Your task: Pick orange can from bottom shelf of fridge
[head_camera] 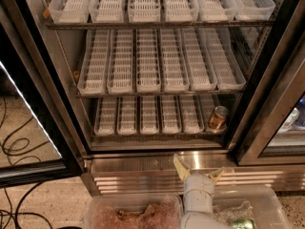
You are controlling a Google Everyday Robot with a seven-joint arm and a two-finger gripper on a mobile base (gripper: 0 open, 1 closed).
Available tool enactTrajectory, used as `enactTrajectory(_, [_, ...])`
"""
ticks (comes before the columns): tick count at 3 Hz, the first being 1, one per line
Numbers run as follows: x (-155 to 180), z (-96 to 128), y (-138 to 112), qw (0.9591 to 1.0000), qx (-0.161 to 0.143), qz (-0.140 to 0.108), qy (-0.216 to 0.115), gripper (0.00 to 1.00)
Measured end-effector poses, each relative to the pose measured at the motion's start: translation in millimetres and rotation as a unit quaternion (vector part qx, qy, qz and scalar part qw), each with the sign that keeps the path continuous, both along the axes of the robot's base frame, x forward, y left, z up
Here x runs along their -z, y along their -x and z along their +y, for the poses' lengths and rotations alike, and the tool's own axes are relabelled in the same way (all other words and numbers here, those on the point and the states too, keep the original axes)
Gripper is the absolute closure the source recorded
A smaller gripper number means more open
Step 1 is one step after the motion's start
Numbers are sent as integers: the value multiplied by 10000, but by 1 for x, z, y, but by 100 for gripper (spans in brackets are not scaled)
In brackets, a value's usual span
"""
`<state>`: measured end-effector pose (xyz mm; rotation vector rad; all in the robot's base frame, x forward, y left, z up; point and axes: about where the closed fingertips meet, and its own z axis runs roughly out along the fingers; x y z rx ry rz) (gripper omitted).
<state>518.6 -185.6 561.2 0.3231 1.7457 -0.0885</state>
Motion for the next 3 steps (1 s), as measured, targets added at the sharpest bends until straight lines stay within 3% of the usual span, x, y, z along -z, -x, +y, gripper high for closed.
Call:
enactTrajectory(1, [-11,-10,-17,9986,60,-492,194,0])
enactTrajectory(3, [-19,-8,-20,9976,-1,-663,222,0])
